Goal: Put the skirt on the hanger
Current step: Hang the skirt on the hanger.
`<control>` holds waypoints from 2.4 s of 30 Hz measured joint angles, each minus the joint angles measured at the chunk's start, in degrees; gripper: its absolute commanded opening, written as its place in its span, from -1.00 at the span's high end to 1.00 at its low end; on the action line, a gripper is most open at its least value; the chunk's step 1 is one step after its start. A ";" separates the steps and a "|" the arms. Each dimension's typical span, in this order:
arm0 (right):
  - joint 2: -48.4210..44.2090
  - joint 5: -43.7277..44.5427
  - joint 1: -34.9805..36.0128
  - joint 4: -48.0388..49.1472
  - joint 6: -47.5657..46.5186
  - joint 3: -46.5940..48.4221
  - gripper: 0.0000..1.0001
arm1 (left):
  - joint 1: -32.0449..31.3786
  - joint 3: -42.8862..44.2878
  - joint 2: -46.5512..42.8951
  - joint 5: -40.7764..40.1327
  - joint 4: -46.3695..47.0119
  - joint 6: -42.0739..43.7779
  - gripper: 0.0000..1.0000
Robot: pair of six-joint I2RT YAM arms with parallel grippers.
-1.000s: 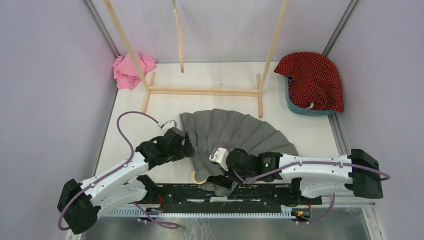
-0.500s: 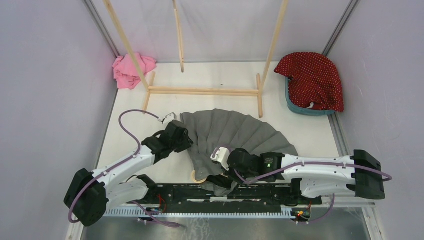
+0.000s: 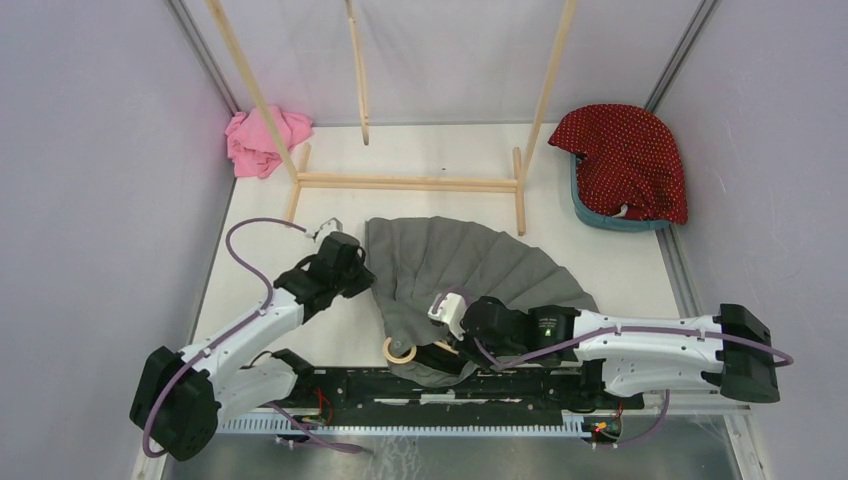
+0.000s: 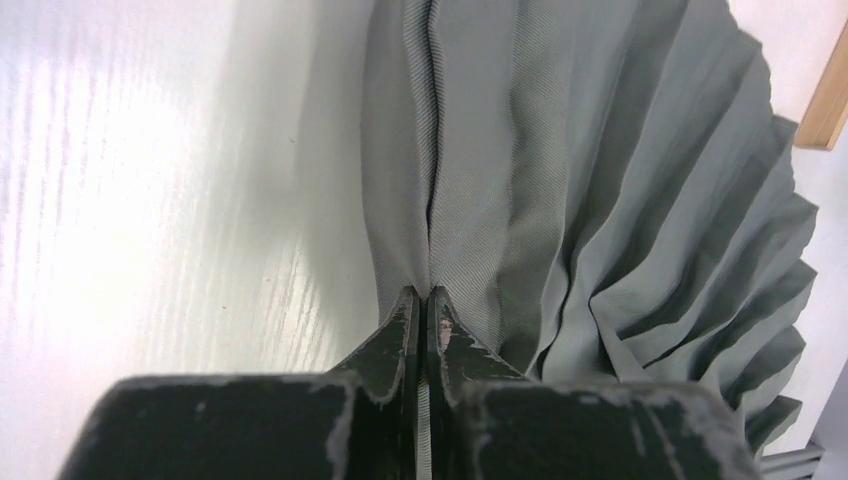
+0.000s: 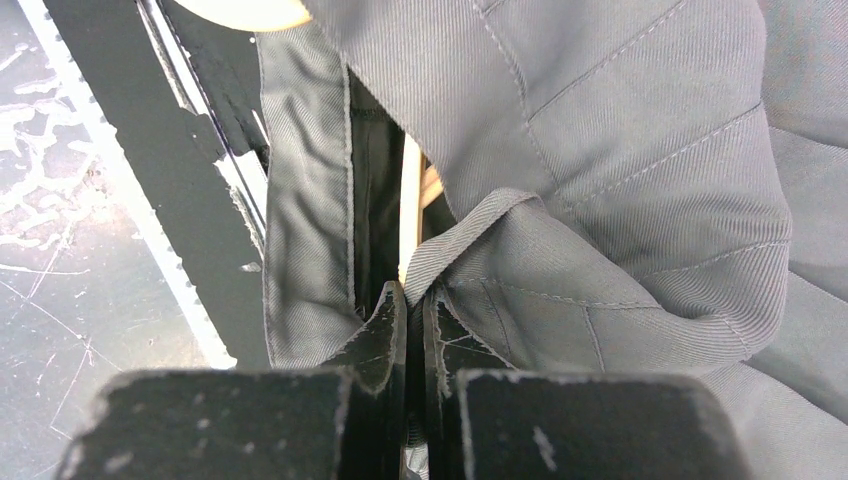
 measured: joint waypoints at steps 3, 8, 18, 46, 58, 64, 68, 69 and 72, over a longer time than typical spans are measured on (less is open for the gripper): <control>-0.83 -0.02 0.00 0.07 0.02 -0.15 0.98 | 1.66 1.44 -0.28 0.20 -1.25 1.03 0.93; -2.43 -0.90 0.00 0.35 0.00 -0.17 0.98 | 5.09 4.02 -0.33 0.63 -2.43 3.21 0.93; -2.71 -2.58 0.66 0.68 -0.26 -0.02 0.98 | 11.26 9.94 5.55 1.75 -2.75 7.54 0.94; -6.62 -8.74 3.32 -7.10 0.00 9.77 0.98 | 19.26 32.06 14.56 2.80 -8.52 15.82 0.00; -7.63 -10.86 -0.94 -13.22 1.38 19.96 0.98 | 19.45 37.46 2.78 4.13 -15.54 17.77 -0.01; -7.63 -14.01 -10.99 -14.58 2.23 25.14 0.98 | 19.47 36.63 -1.36 4.94 -16.65 17.77 -0.01; -7.30 -14.45 -15.61 -15.93 2.58 29.90 0.98 | 19.47 34.42 -2.29 6.43 -17.33 17.77 -0.01; -7.17 -14.47 -16.28 -16.24 2.60 31.15 0.98 | 19.47 33.62 -2.45 7.13 -17.33 17.77 -0.01; -6.64 -14.36 -18.14 -16.92 2.62 35.32 0.98 | 19.47 31.71 -2.62 8.07 -17.33 17.77 0.00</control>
